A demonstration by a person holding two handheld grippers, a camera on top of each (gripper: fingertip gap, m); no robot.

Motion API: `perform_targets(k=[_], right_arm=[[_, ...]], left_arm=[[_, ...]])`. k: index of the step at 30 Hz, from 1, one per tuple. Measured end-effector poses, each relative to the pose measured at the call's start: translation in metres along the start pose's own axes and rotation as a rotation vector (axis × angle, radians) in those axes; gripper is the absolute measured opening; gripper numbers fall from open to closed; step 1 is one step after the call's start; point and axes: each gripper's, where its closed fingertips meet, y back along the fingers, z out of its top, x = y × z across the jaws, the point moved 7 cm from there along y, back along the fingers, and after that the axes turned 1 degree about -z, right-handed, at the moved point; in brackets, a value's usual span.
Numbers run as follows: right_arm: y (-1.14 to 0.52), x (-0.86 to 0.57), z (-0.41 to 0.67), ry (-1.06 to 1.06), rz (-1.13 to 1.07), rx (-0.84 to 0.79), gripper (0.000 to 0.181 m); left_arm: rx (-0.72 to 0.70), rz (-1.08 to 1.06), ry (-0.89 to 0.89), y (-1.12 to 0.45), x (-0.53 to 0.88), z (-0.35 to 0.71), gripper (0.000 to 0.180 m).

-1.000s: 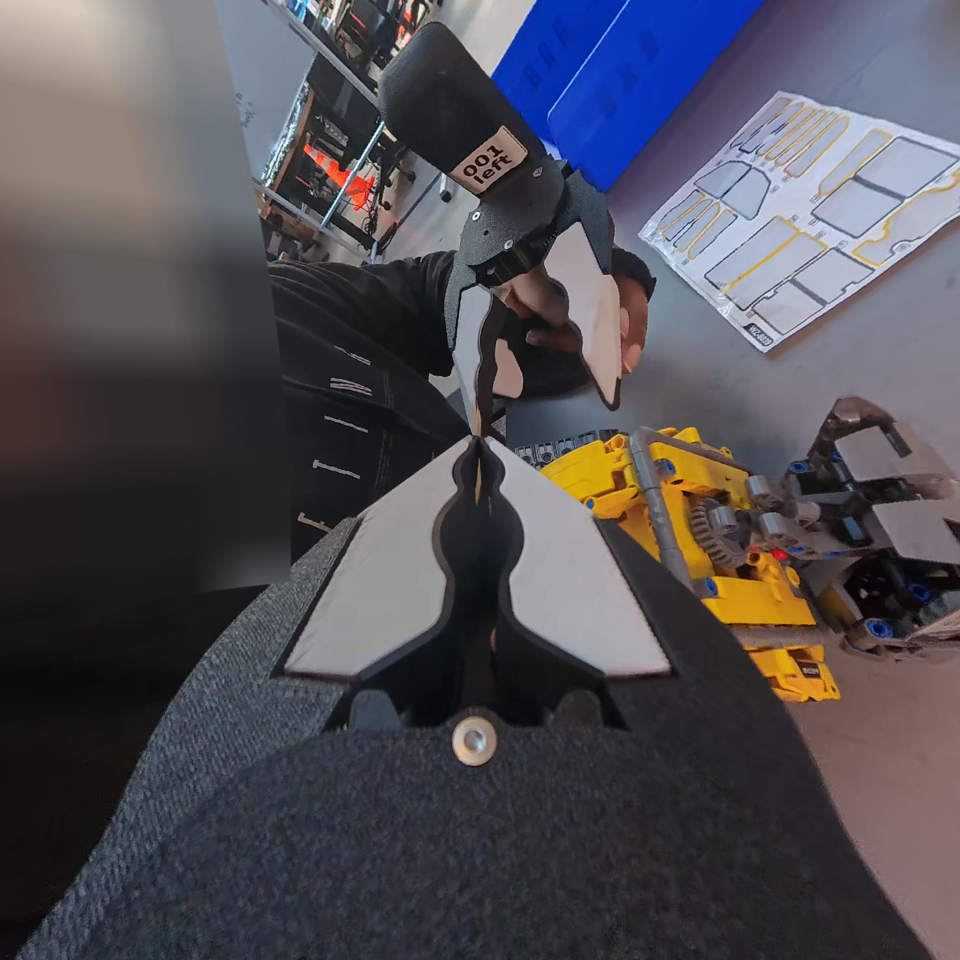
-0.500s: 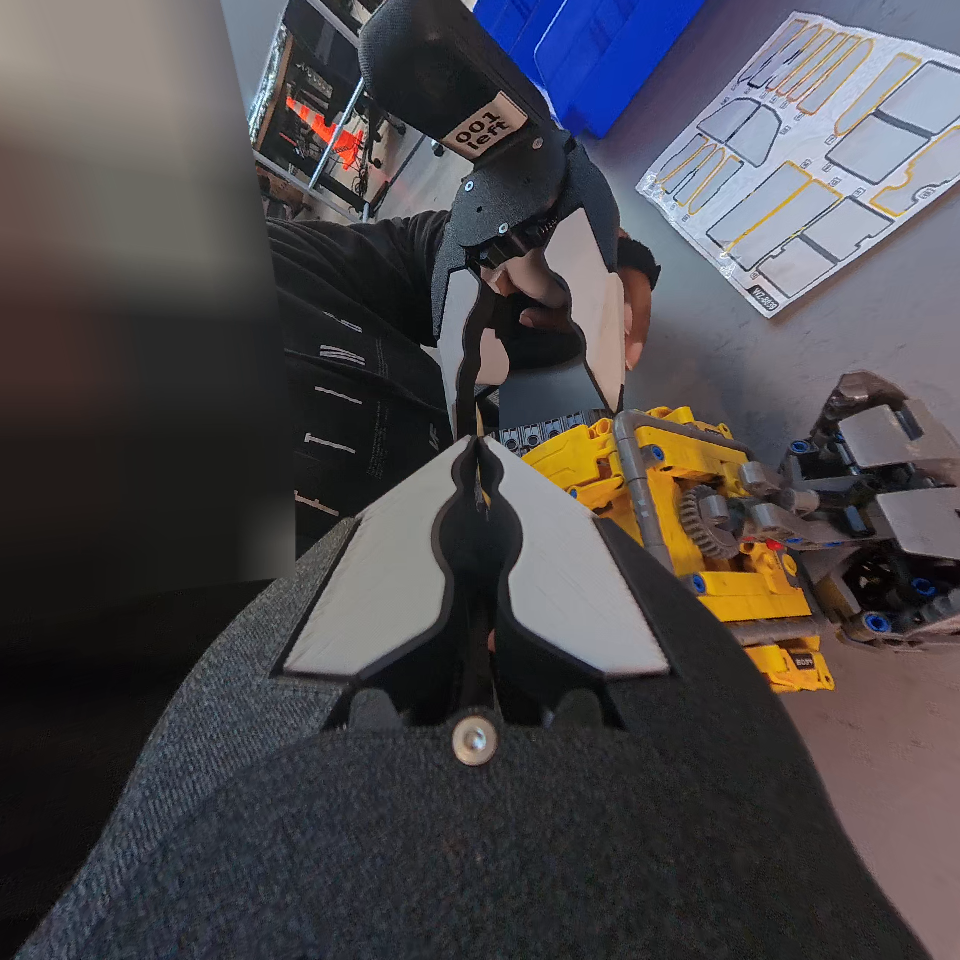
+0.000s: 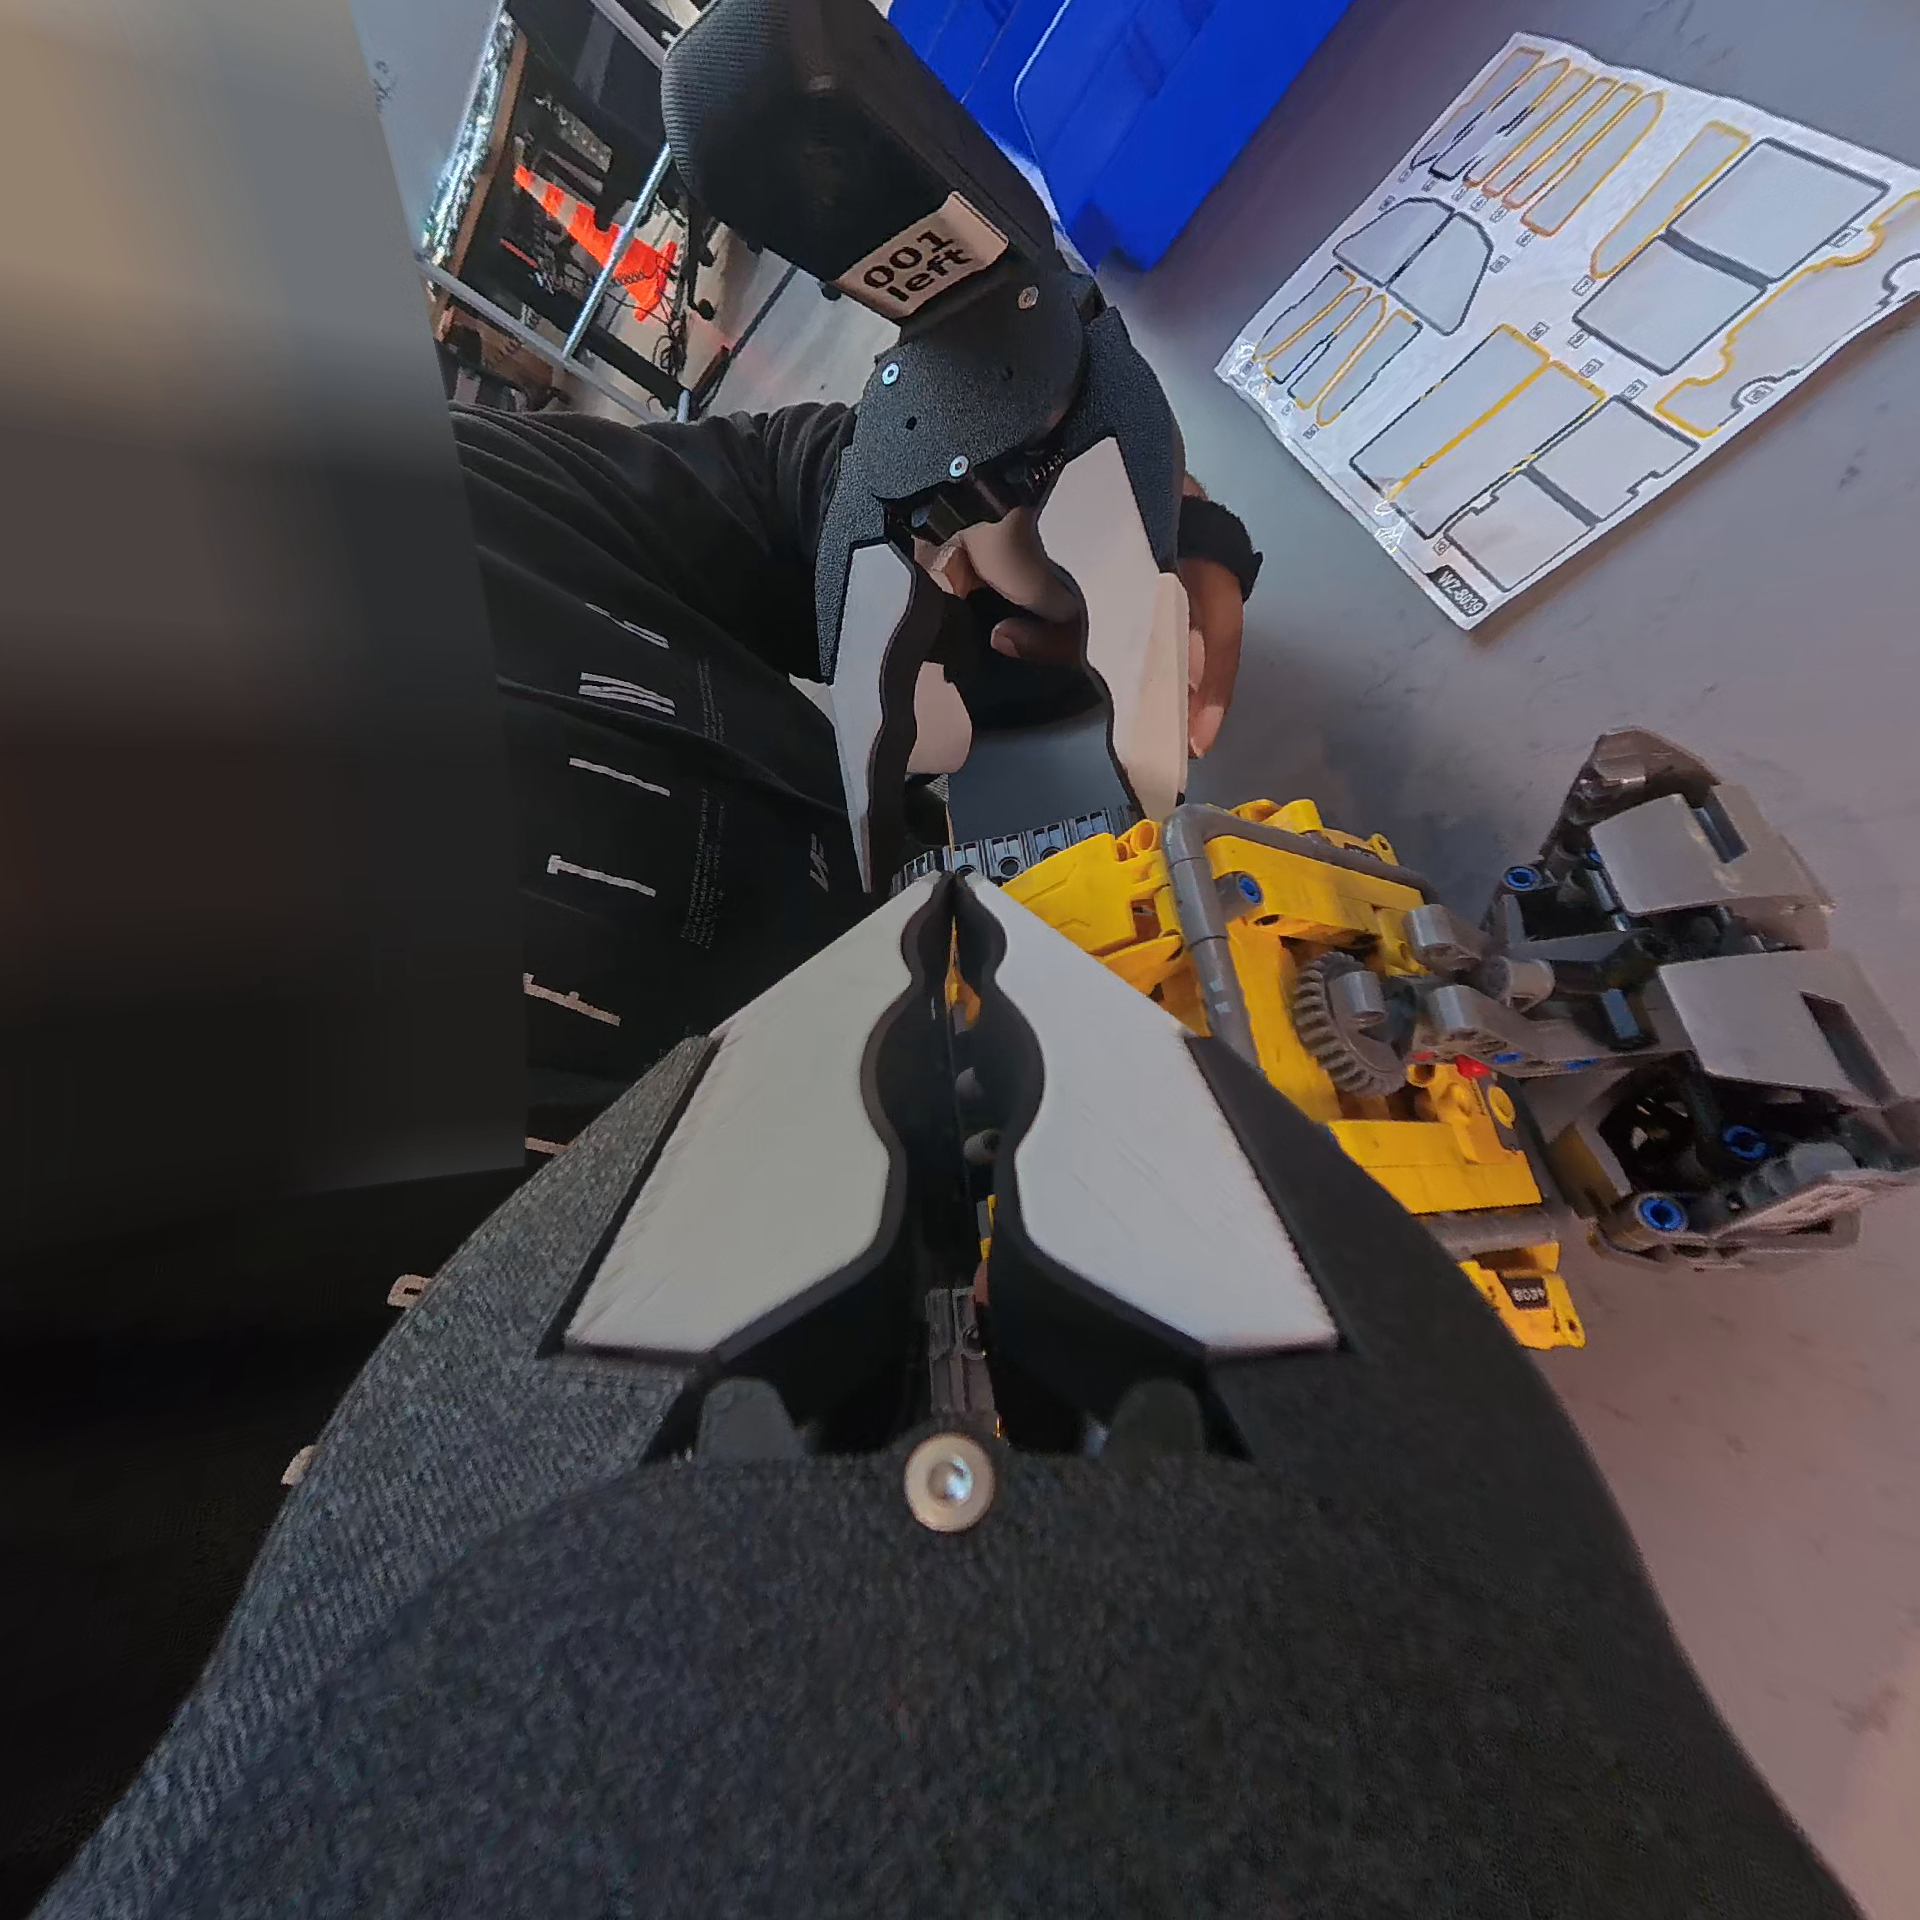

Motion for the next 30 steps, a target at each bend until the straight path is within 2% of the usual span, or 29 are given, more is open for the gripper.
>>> perform_targets(k=[30], right_arm=[[0.0005, -0.0044, -0.0009, -0.028, -0.058, -0.032, 0.000]], left_arm=[[0.012, -0.026, 0.006, -0.0022, -0.0026, -0.0030, 0.074]])
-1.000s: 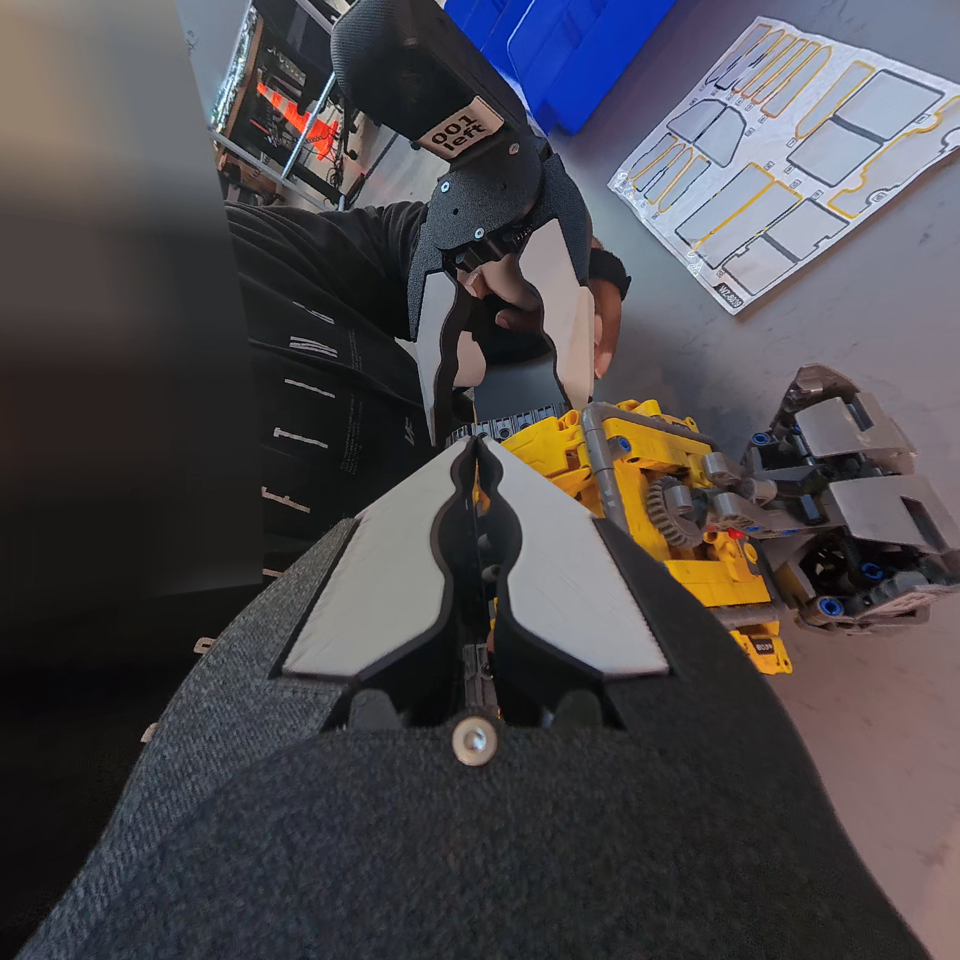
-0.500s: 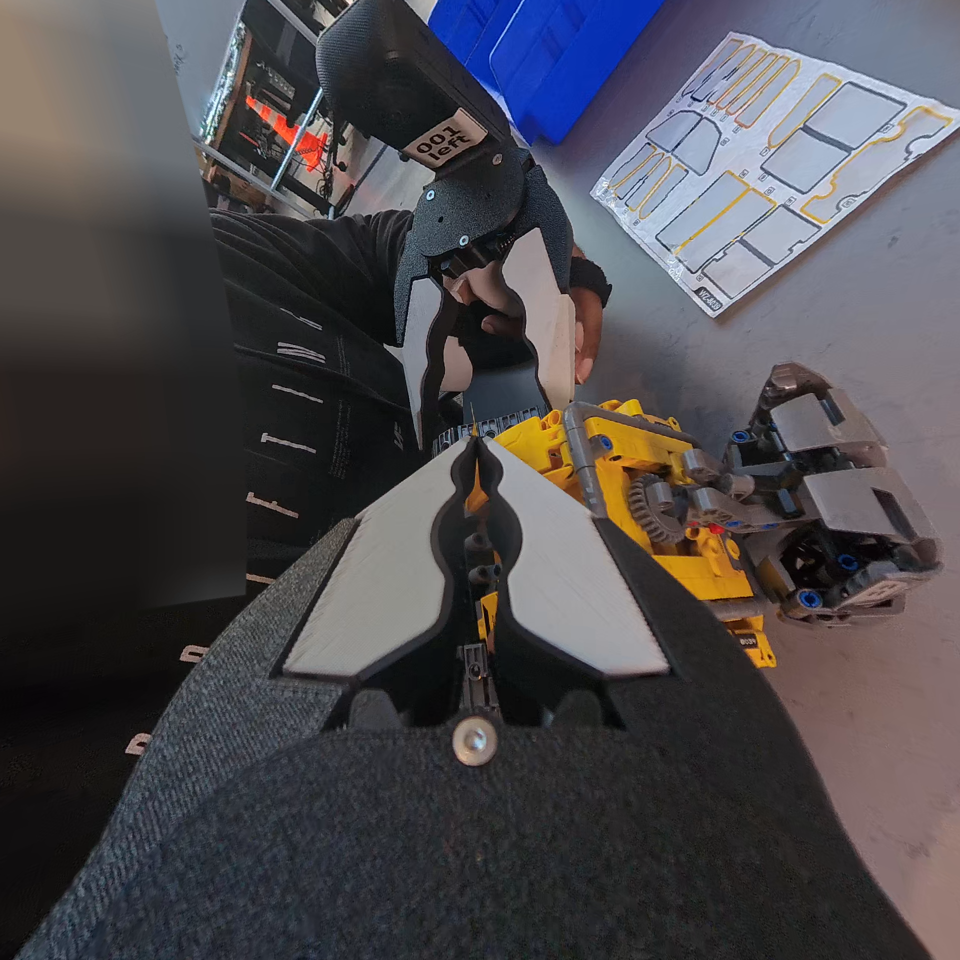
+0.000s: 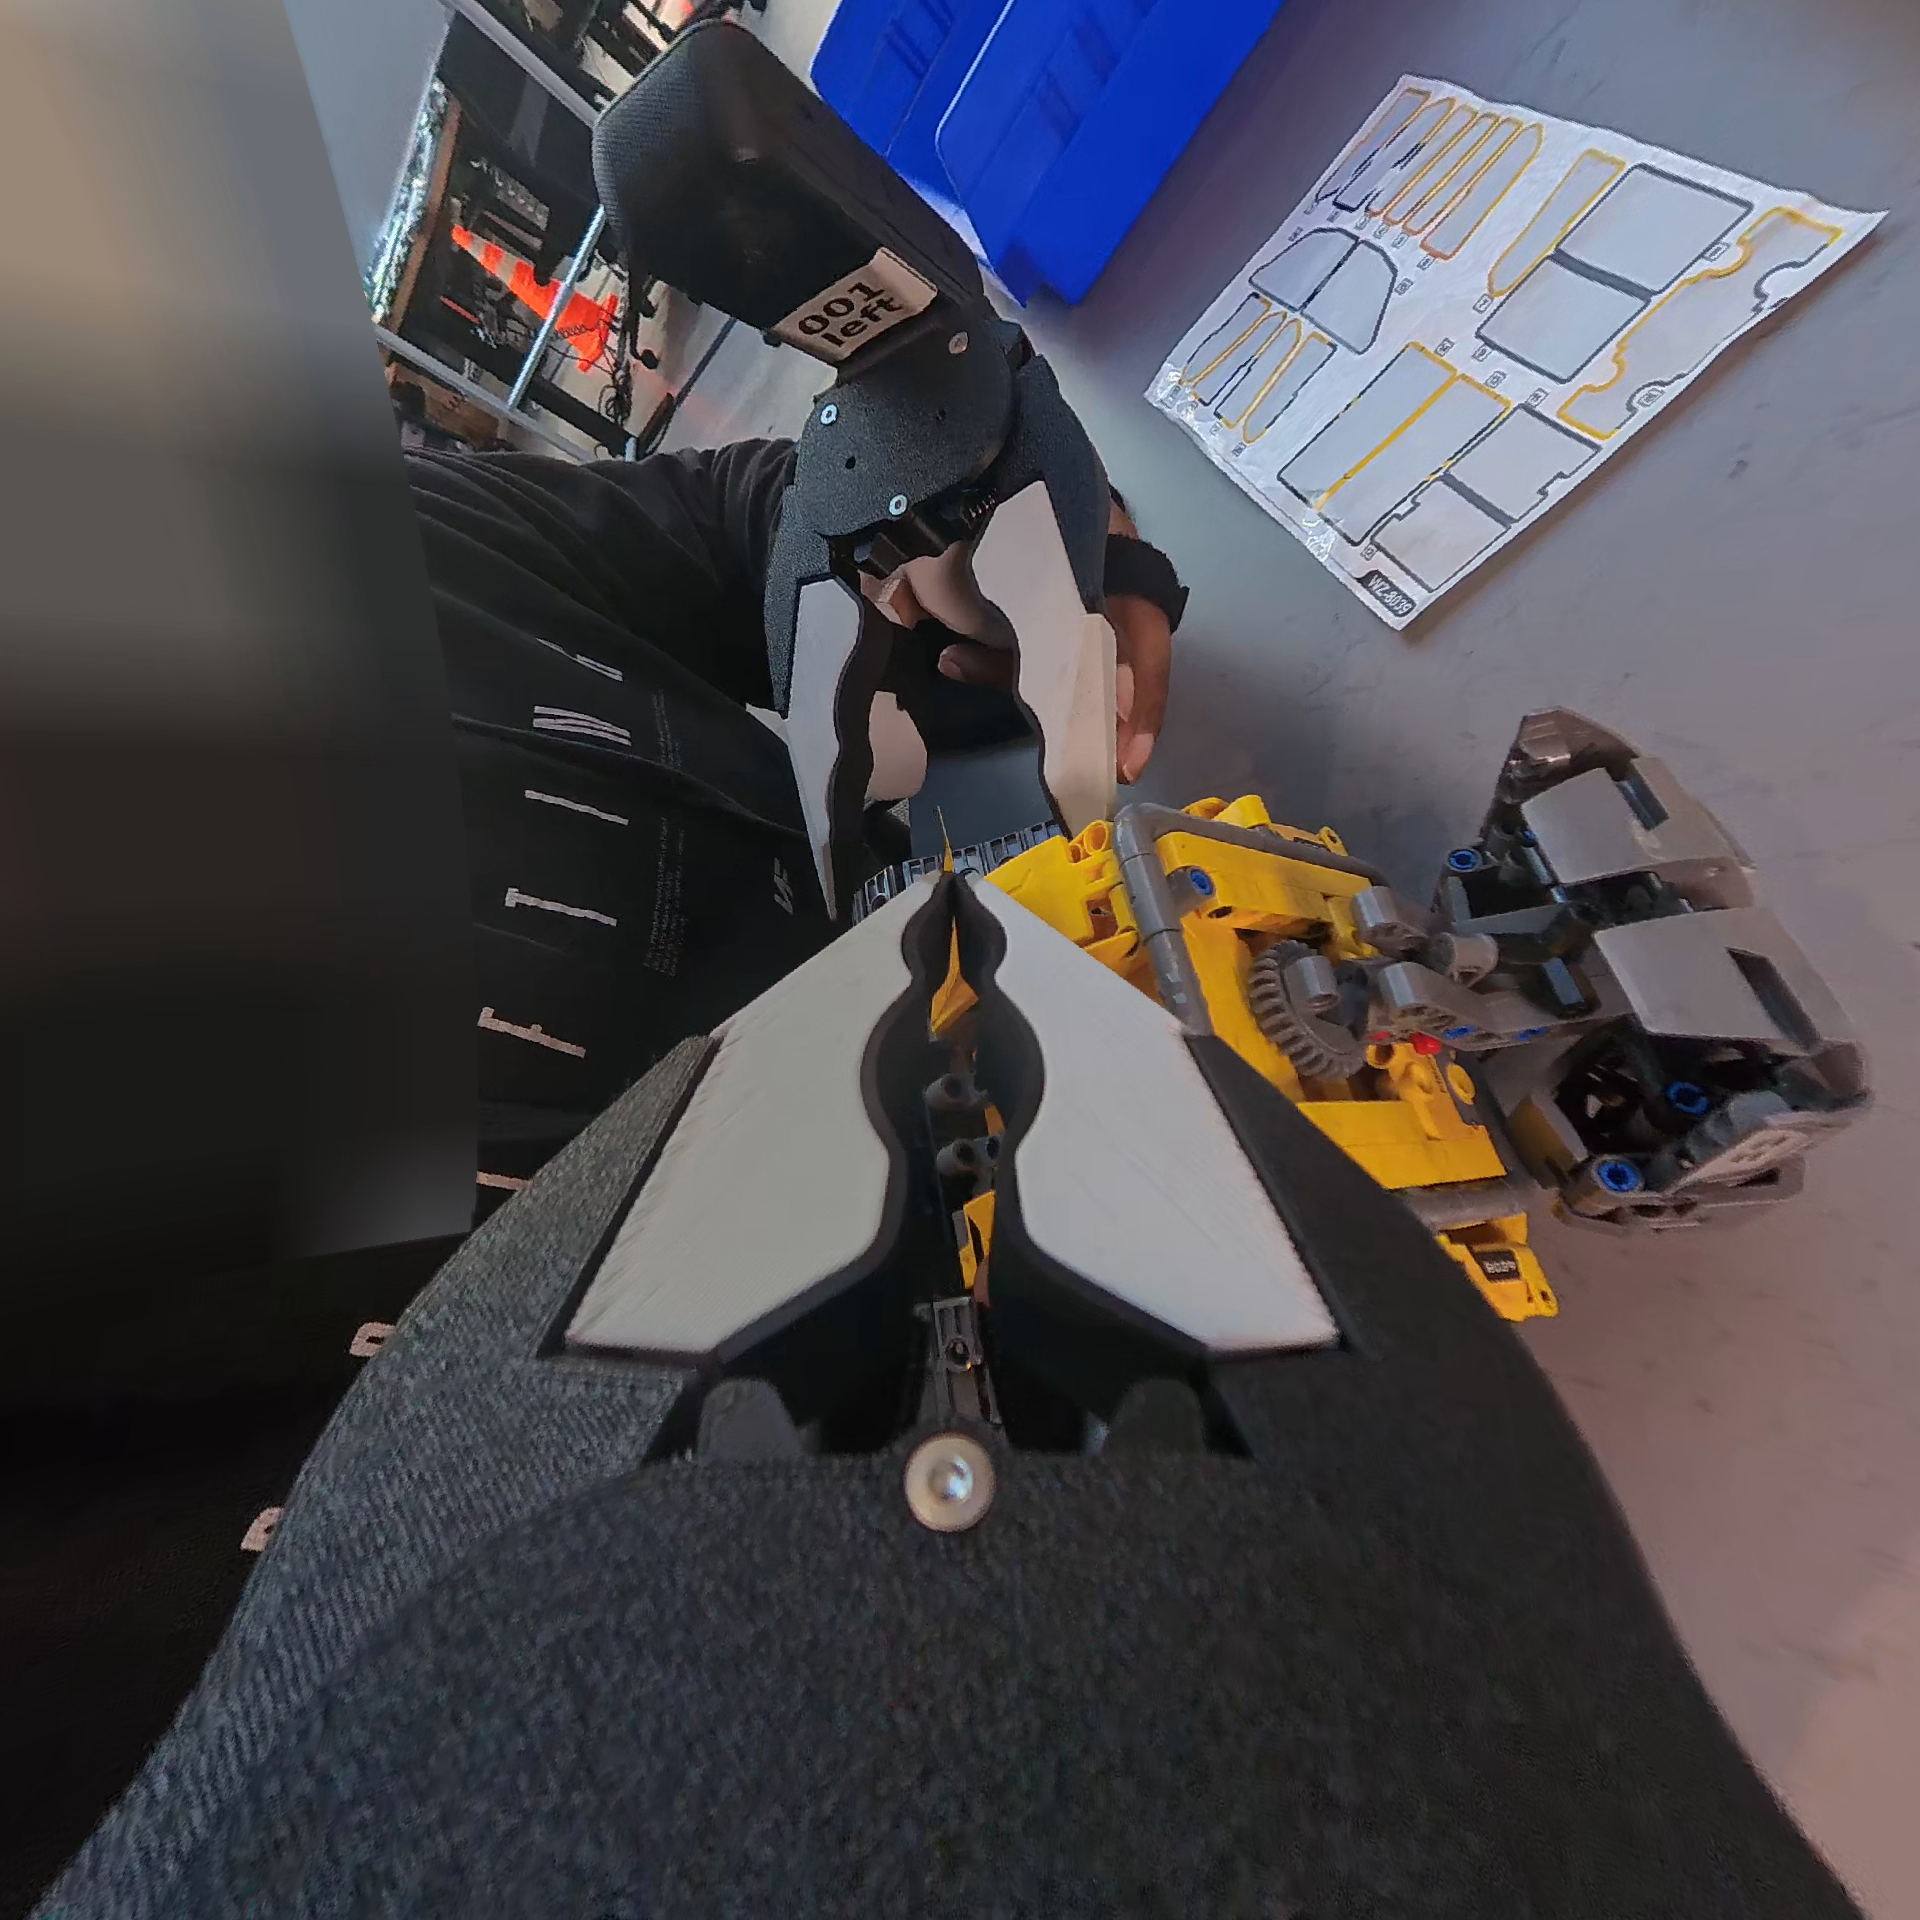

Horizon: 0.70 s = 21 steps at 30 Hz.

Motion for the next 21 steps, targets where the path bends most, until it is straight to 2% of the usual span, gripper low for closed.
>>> perform_targets(k=[21], right_arm=[[0.0038, -0.0024, -0.0053, -0.030, -0.088, -0.021, 0.000]], left_arm=[[-0.010, -0.004, 0.001, 0.0013, -0.0022, -0.0009, 0.073]])
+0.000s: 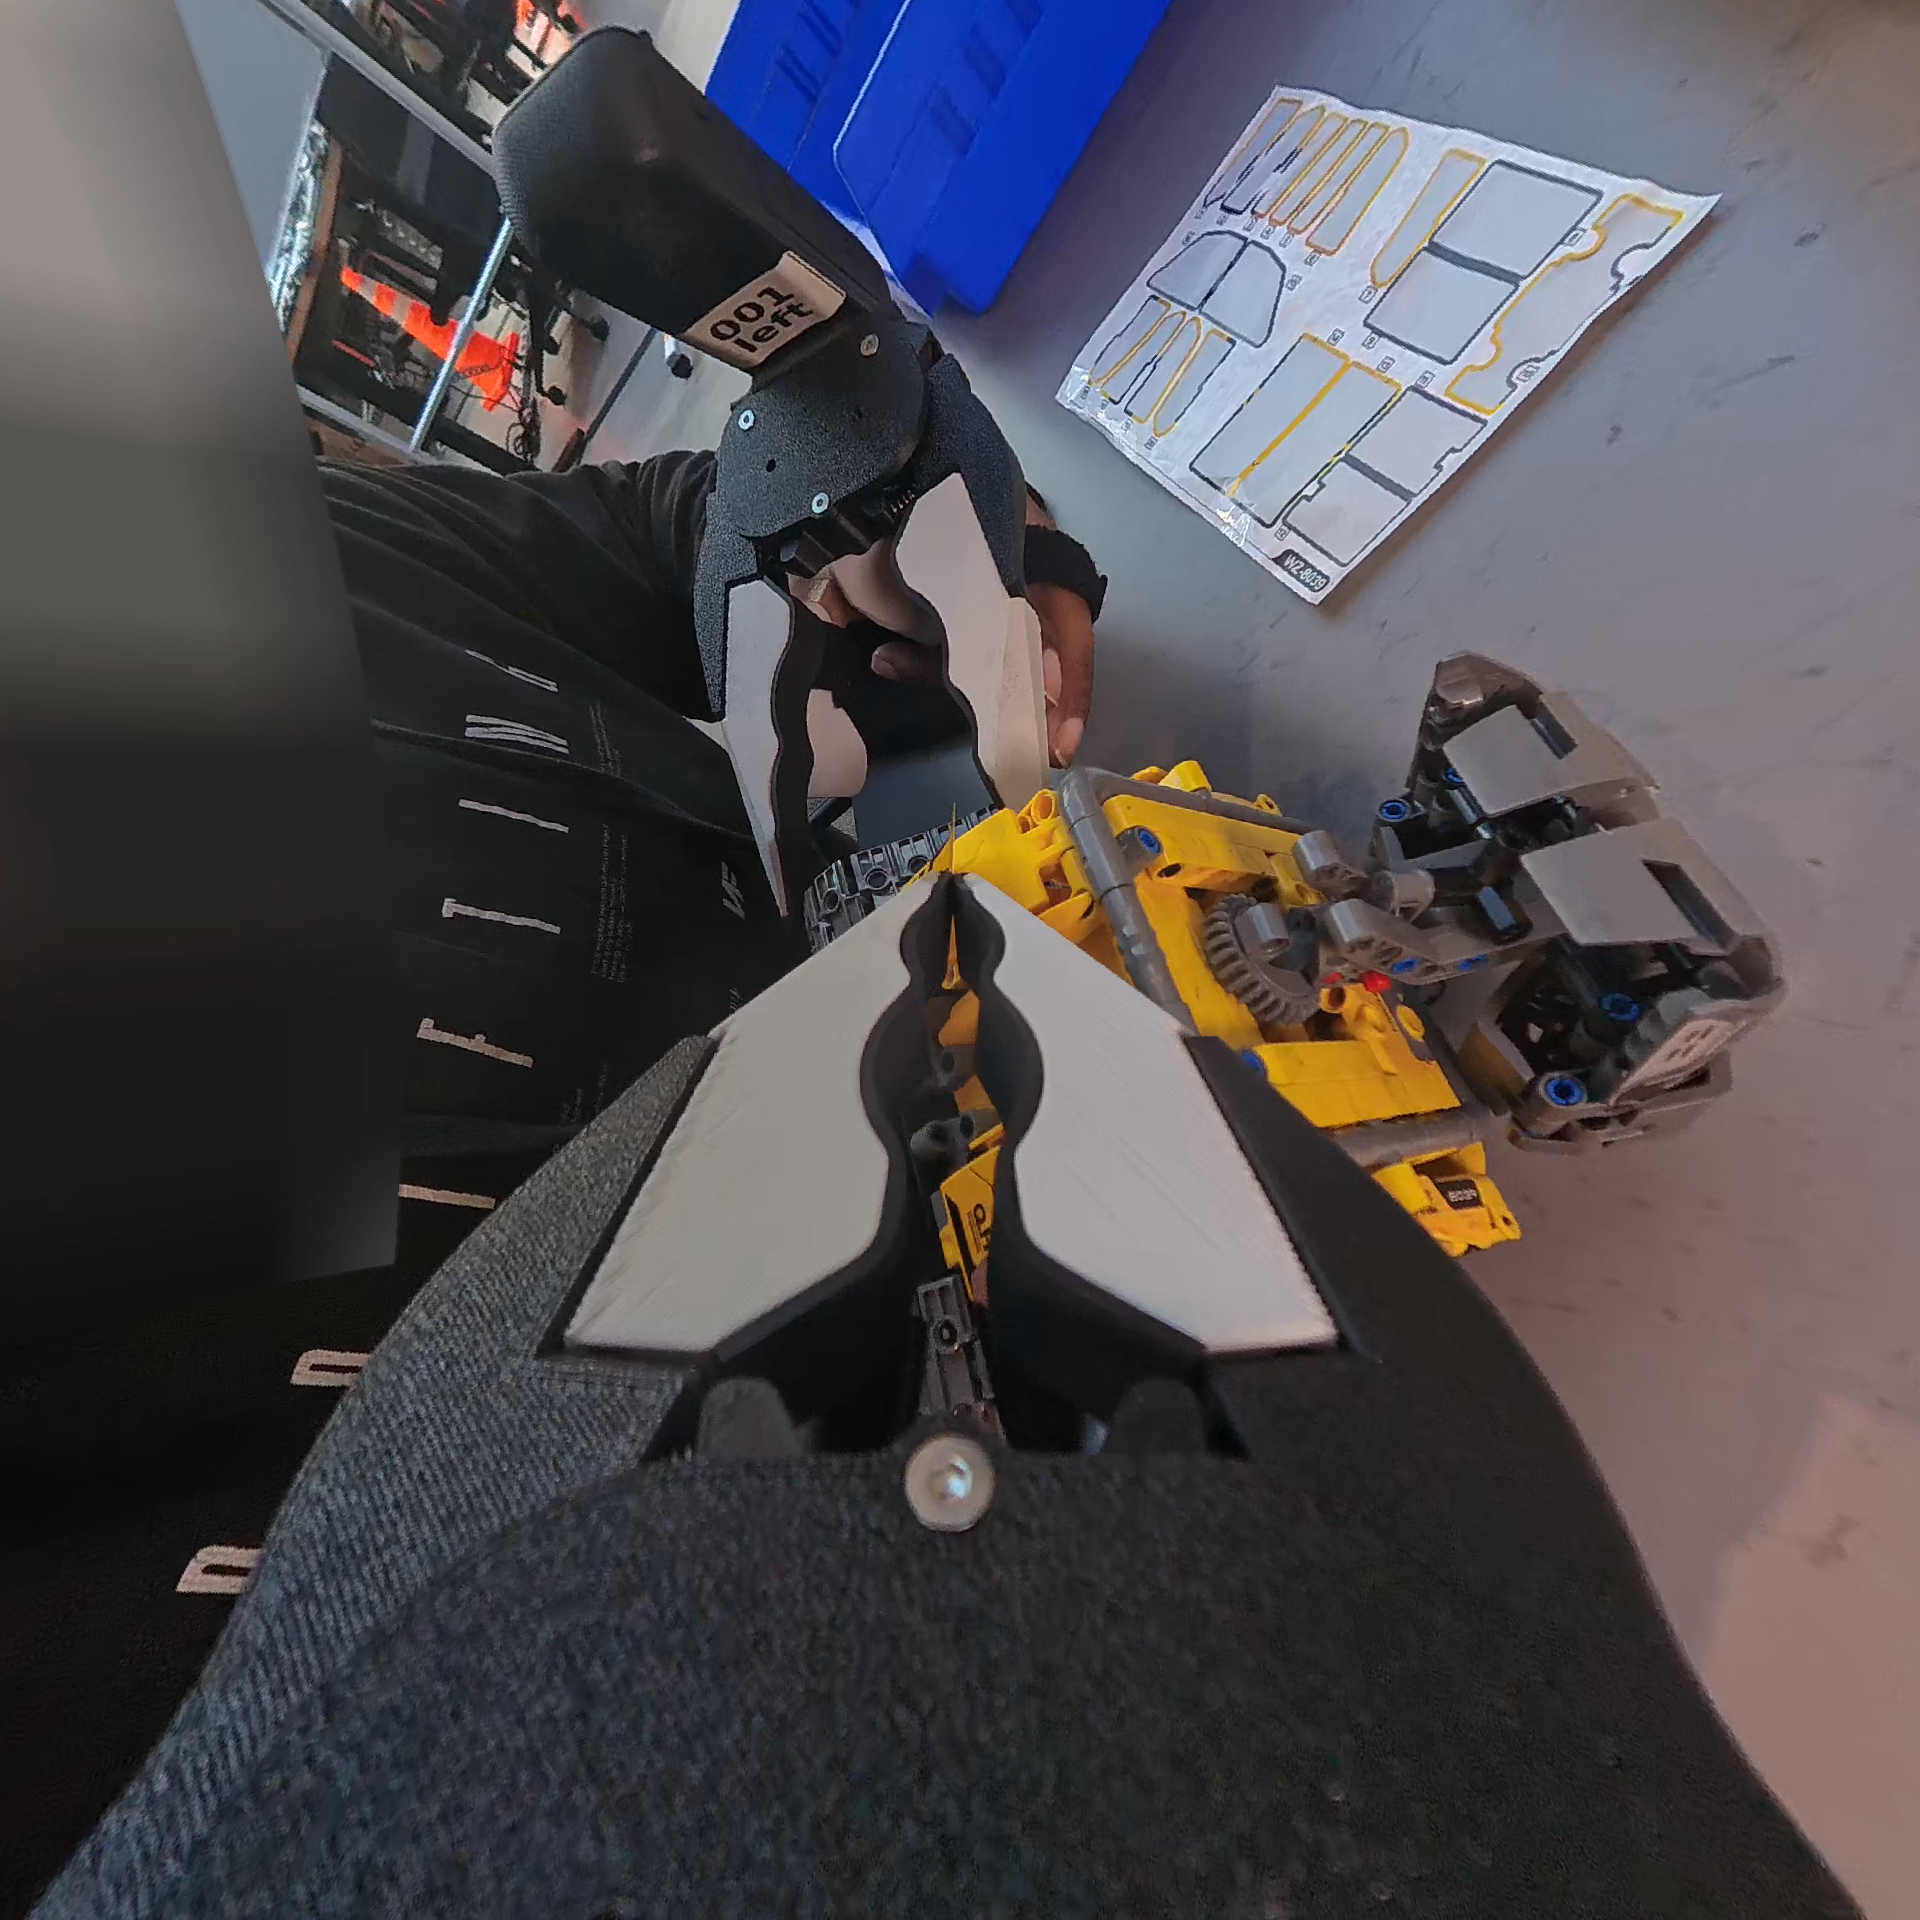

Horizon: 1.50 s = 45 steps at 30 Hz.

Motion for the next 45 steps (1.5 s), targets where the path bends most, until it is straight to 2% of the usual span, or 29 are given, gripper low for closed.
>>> perform_targets(k=[33, 45], right_arm=[[-0.003, 0.000, 0.006, 0.165, -0.058, 0.093, 0.000], [-0.002, 0.036, 0.000, 0.352, 0.109, 0.125, 0.000]], left_arm=[[-0.005, -0.001, -0.002, 0.000, 0.000, 0.000, 0.071], [-0.003, 0.002, -0.010, 0.000, 0.000, -0.001, 0.069]])
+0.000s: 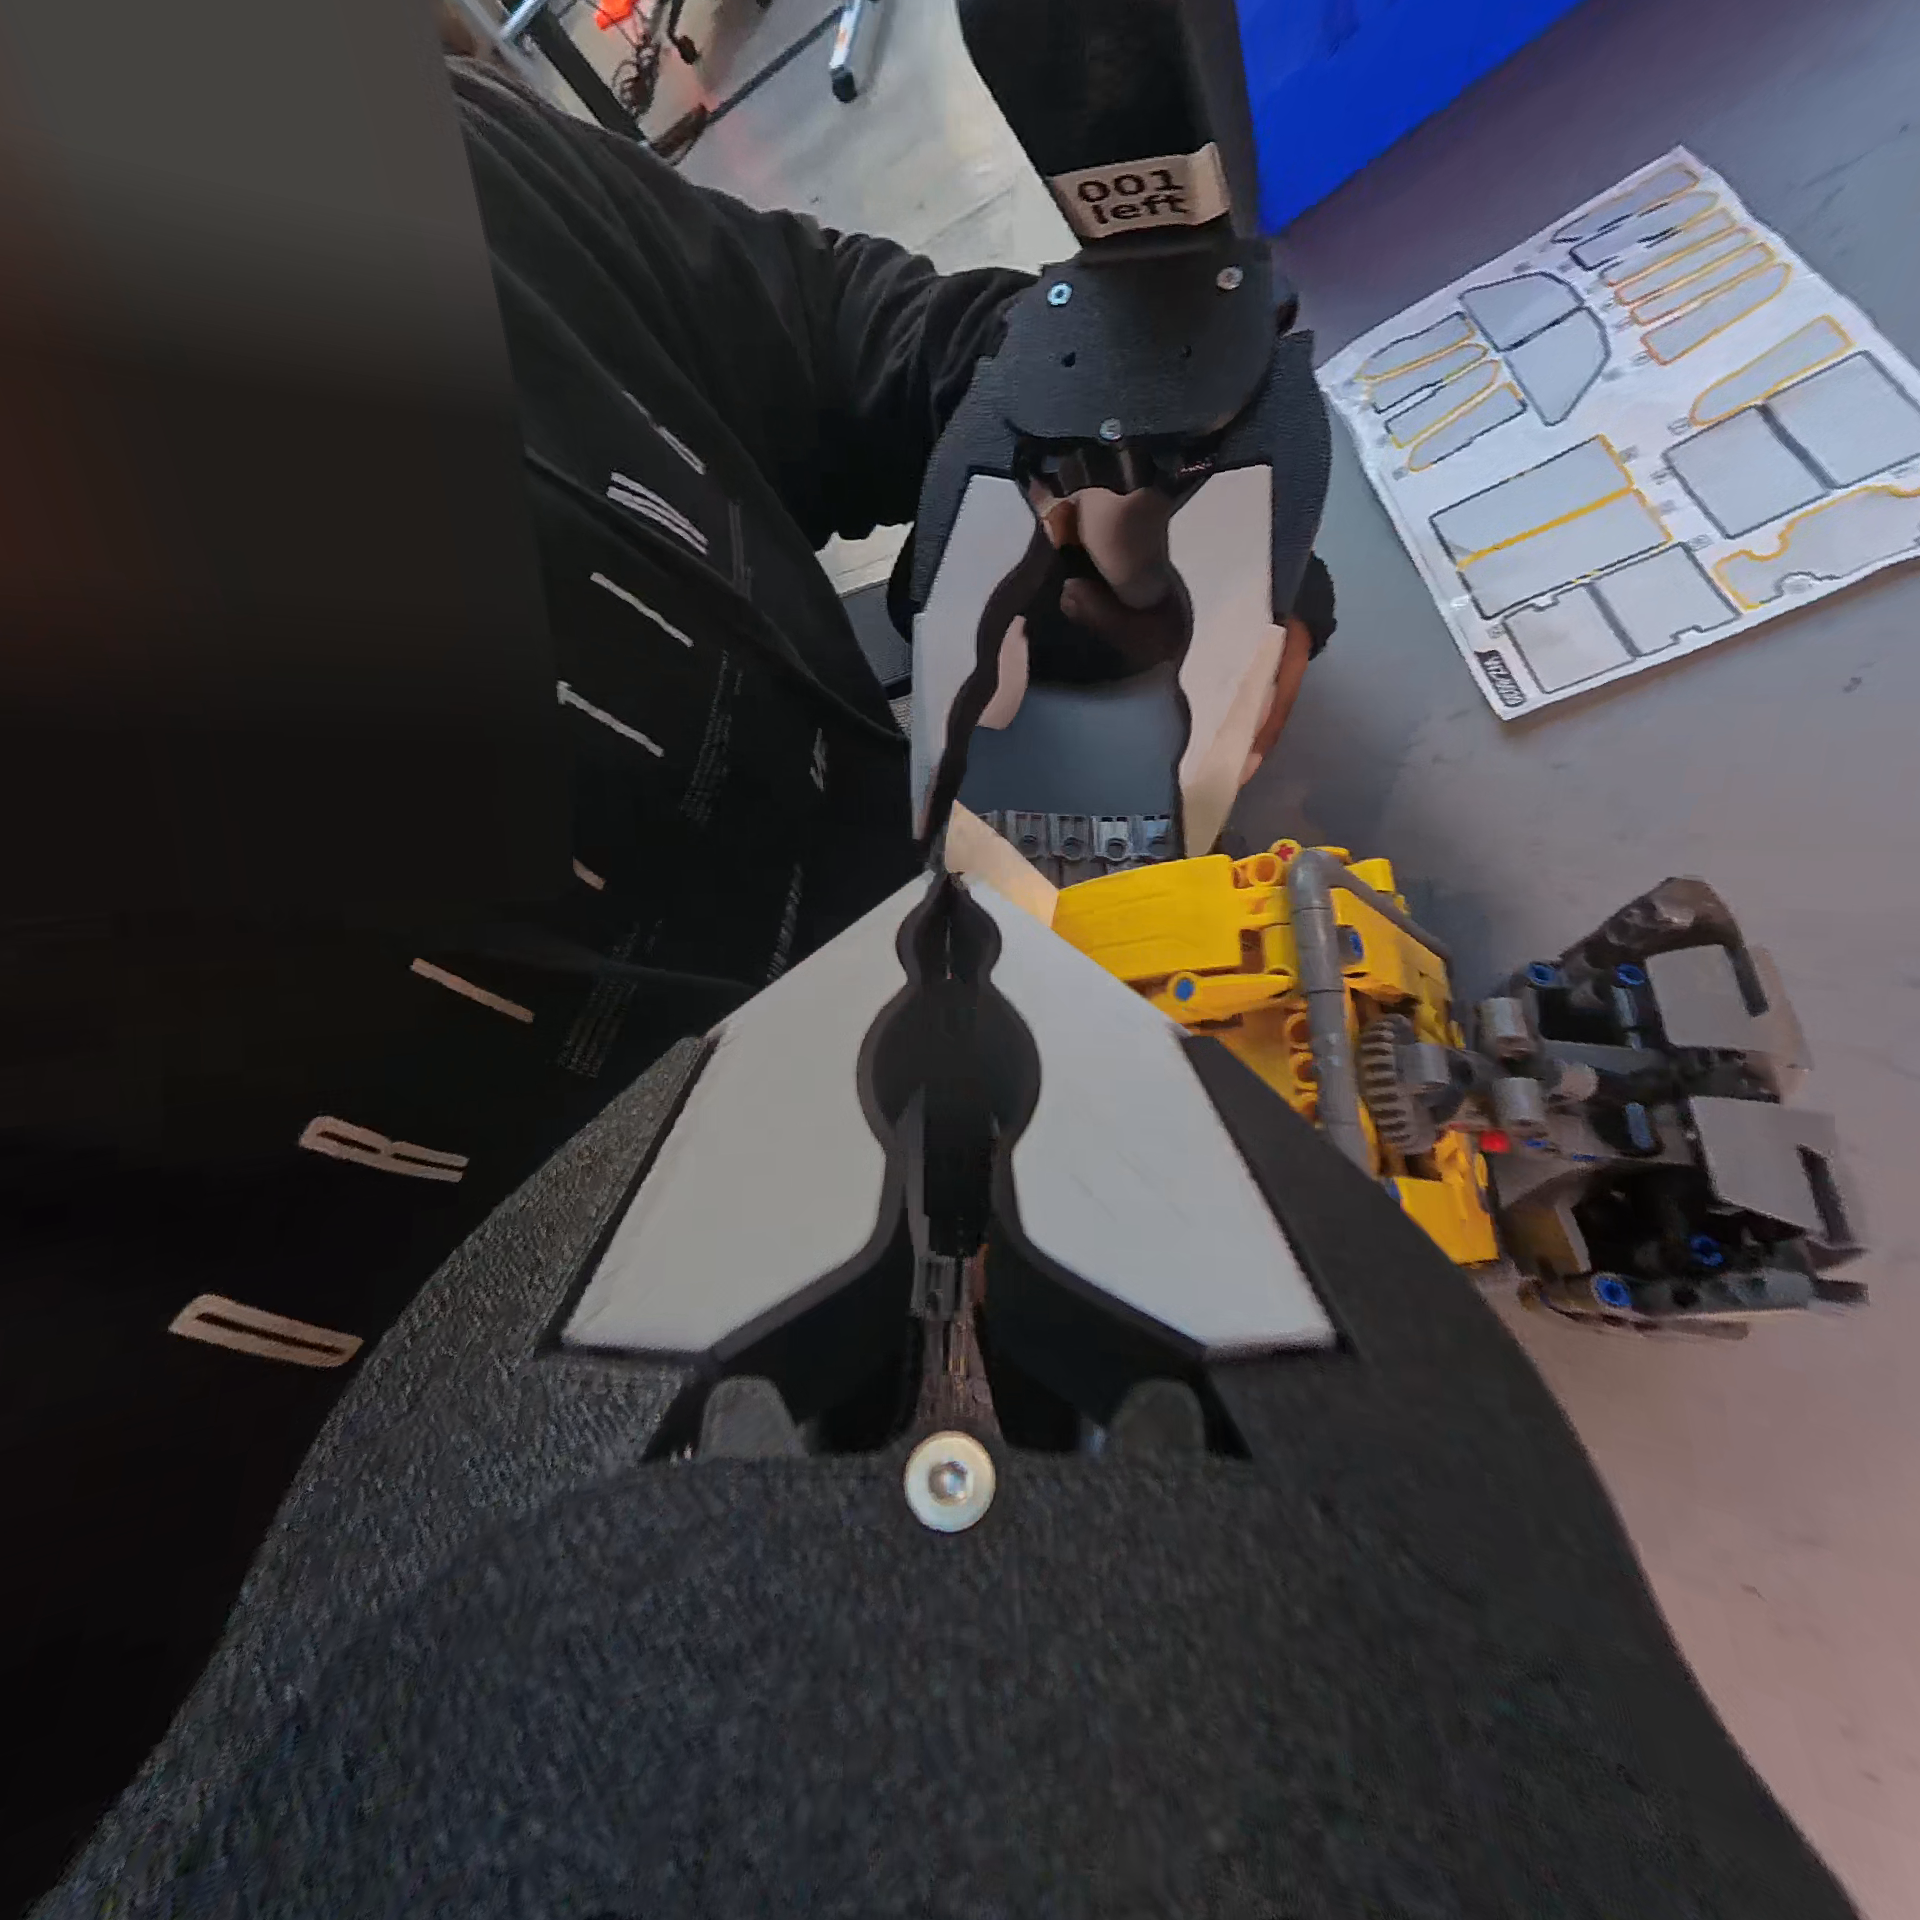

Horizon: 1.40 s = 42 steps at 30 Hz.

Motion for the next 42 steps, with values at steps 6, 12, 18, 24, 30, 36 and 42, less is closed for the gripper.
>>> perform_targets(k=[6, 12, 18, 24, 30, 36, 42], right_arm=[[0.010, 0.028, 0.007, 0.023, 0.193, -0.038, 0.000], [0.008, -0.001, 0.002, -0.094, 0.085, -0.050, 0.000], [0.004, -0.014, -0.001, -0.195, 0.092, -0.090, 0.000], [0.002, -0.007, 0.002, -0.192, 0.134, -0.101, 0.000], [0.005, 0.016, 0.007, -0.132, 0.190, -0.112, 0.000], [-0.001, 0.002, -0.001, -0.213, 0.170, -0.131, 0.000], [-0.001, -0.002, -0.002, -0.242, 0.160, -0.154, 0.000]], left_arm=[[0.001, -0.002, 0.001, 0.000, 0.000, 0.000, 0.069], [0.002, 0.000, -0.002, 0.000, 0.000, 0.000, 0.069], [-0.003, -0.002, -0.002, 0.001, 0.000, -0.001, 0.069], [-0.007, -0.006, 0.002, 0.001, 0.001, -0.001, 0.069], [-0.008, -0.006, 0.002, 0.001, 0.001, -0.001, 0.069], [-0.005, -0.002, -0.002, 0.001, 0.000, -0.001, 0.069], [0.004, -0.011, -0.018, 0.005, -0.001, 0.000, 0.070]])
